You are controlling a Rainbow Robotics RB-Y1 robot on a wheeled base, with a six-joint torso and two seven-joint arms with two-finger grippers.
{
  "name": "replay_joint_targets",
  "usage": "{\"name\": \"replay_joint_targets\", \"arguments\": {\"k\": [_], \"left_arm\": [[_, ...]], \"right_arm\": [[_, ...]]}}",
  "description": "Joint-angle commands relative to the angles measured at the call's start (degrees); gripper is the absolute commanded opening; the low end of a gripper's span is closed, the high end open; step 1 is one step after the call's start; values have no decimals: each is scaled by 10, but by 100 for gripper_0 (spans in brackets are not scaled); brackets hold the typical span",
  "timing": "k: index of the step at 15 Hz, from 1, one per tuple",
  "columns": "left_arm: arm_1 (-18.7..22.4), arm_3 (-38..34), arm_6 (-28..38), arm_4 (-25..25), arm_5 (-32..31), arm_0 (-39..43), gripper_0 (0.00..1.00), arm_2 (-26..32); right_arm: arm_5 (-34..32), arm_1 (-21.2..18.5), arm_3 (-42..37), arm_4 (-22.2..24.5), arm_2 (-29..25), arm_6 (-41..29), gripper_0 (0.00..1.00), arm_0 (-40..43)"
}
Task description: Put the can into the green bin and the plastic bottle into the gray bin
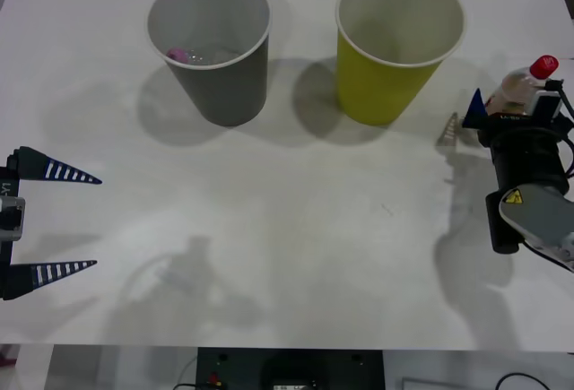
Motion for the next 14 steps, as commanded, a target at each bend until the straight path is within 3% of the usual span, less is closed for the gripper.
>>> {"name": "replay_joint_targets", "arguments": {"k": [1, 2, 3, 4, 14], "left_arm": [[0, 0, 0, 0, 0, 0, 100, 0], [0, 0, 0, 0, 0, 0, 100, 0], [0, 0, 0, 0, 0, 0, 100, 0], [0, 0, 0, 0, 0, 0, 100, 0], [0, 0, 0, 0, 0, 0, 100, 0]], "right_arm": [[-4, 3, 5, -2, 0, 2, 94, -4], [-4, 3, 5, -2, 0, 2, 65, -4], [-4, 3, 5, -2, 0, 4, 13, -4], [-5, 3, 5, -2, 0, 4, 0, -4], [-6, 2, -5, 11, 0, 4, 0, 2]]}}
